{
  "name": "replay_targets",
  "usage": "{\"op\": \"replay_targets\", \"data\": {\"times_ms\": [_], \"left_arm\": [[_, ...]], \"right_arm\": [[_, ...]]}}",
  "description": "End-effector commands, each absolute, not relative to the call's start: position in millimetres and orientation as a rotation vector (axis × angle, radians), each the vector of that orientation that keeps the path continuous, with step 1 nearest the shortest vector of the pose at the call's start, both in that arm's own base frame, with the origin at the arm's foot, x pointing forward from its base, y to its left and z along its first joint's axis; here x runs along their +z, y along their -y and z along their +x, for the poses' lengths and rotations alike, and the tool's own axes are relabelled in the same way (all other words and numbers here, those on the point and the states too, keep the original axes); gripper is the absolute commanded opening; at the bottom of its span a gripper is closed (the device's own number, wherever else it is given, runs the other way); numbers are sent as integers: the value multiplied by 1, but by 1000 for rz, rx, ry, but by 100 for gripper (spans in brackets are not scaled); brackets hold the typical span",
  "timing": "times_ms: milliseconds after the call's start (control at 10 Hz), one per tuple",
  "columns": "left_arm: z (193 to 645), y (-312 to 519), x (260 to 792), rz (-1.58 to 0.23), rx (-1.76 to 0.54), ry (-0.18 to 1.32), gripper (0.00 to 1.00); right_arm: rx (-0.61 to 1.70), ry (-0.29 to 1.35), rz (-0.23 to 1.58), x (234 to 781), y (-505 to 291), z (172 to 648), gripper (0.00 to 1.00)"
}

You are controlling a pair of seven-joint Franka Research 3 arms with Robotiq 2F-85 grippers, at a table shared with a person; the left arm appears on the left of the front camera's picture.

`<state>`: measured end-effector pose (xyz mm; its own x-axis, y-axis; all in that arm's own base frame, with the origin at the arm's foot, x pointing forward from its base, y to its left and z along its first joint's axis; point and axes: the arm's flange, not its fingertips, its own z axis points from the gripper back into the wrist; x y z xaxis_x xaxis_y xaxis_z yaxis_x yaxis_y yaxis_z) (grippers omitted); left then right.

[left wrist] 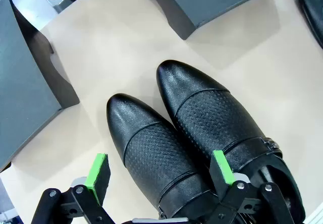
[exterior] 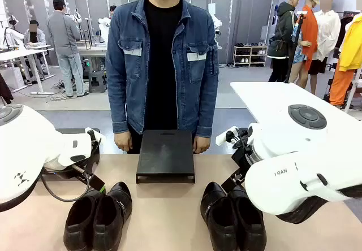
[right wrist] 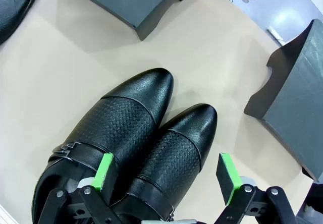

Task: Place the shoes on the stand as instructed by the person.
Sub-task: Pick up one pair of Shoes and place it on the Shoes Stand indicated by the person.

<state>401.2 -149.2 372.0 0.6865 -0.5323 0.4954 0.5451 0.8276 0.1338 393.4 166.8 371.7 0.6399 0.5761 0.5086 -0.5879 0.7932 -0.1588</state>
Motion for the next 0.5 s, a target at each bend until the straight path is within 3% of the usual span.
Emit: {"op": "replay_targets", "data": {"times_ms": [0, 400], "left_arm": [[401, 149, 372, -25, -604, 547, 100], [401, 149, 372, -25, -604, 547, 100]], "right_arm": [[664, 572, 22, 372, -167, 393, 100], [664, 572, 22, 372, -167, 393, 100]]}}
